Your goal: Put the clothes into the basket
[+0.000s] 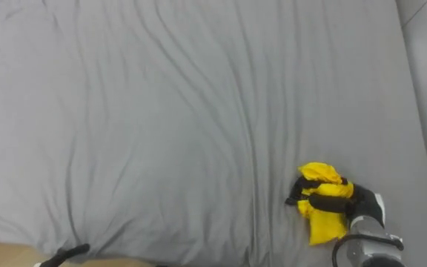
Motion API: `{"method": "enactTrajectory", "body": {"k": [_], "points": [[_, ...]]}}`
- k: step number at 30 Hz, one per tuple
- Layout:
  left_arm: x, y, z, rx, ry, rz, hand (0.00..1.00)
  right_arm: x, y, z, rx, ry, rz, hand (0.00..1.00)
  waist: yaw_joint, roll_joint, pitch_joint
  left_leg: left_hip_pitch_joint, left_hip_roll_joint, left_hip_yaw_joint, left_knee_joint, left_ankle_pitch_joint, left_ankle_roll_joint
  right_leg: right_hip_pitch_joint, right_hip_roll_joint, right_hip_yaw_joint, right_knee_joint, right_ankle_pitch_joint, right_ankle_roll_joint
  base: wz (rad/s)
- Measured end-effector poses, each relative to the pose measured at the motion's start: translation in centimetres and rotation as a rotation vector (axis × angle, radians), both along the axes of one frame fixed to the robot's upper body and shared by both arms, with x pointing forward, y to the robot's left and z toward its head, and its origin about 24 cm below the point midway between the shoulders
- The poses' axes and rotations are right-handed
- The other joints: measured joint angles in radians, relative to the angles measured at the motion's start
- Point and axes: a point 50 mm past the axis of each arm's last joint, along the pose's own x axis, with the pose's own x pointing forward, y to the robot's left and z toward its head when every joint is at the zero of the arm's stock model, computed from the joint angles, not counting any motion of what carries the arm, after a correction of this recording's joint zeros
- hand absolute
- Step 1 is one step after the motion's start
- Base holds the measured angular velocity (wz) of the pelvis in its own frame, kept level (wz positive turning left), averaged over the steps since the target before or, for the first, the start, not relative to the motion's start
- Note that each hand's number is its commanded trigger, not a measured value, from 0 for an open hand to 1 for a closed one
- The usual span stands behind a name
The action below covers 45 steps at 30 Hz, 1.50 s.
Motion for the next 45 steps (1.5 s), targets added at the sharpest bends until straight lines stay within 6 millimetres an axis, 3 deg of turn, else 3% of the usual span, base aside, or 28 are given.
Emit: {"method": "enactTrajectory", "body": {"k": [12,18,21,25,30,34,40,45], "points": [[-0.2,-0.1,-0.1,0.000,0.007,-0.016,0.00,-1.4,0.5,-1.1,0.131,0.025,-0.053,1.00,-0.004,0.002,-0.0006,0.025,-0.001,-0.004,-0.001,0.000,0.000,0.033,-0.001,-0.003,-0.014,0.002,0.002,0.01],[-1.4,0.2,-0.3,0.003,0.030,0.007,0.00,-1.4,0.8,-0.5,0.330,-0.166,-0.200,1.00,-0.024,0.010,-0.0048,0.089,-0.001,0.014,-0.027,0.000,0.000,0.080,-0.003,0.016,-0.019,0.001,0.003,-0.07],[-2.5,0.2,-0.5,0.003,0.051,0.013,0.00,-0.9,1.4,0.4,0.379,-0.259,-0.172,1.00,-0.033,0.012,-0.0090,0.125,-0.001,0.030,-0.041,0.000,0.000,0.110,-0.003,0.036,-0.033,0.001,0.004,-0.18],[-4.2,0.0,-0.9,0.001,0.092,0.026,0.00,-0.8,1.9,2.0,0.431,-0.386,-0.118,1.00,-0.063,0.020,-0.0187,0.215,-0.003,0.076,-0.081,-0.001,0.000,0.164,-0.004,0.084,-0.050,-0.003,0.011,-0.28],[-6.8,0.9,-1.2,0.014,0.189,0.090,0.00,1.1,1.0,5.1,0.434,-0.562,-0.116,1.00,-0.138,0.011,-0.0193,0.290,0.001,0.141,-0.099,-0.001,0.000,0.210,-0.001,0.139,-0.051,-0.005,0.014,-0.29],[-7.8,1.3,-1.2,0.023,0.250,0.127,0.00,1.2,0.5,5.9,0.420,-0.594,-0.126,1.00,-0.171,0.008,-0.0193,0.319,0.004,0.166,-0.104,-0.001,0.000,0.218,0.000,0.176,-0.049,-0.005,0.014,-0.31],[-8.6,1.5,-1.3,0.054,0.331,0.152,0.00,-0.2,-0.7,5.5,0.405,-0.563,-0.204,1.00,-0.229,0.006,-0.0185,0.333,0.011,0.221,-0.104,-0.001,0.000,0.212,0.012,0.224,-0.044,-0.002,0.016,-0.19],[-9.7,1.7,-1.3,0.066,0.379,0.183,0.00,-4.1,-2.2,3.2,0.362,-0.460,-0.358,1.00,-0.268,0.013,-0.0142,0.344,0.026,0.248,-0.104,-0.010,-0.005,0.209,0.022,0.268,-0.048,0.010,0.016,-0.23]]}}
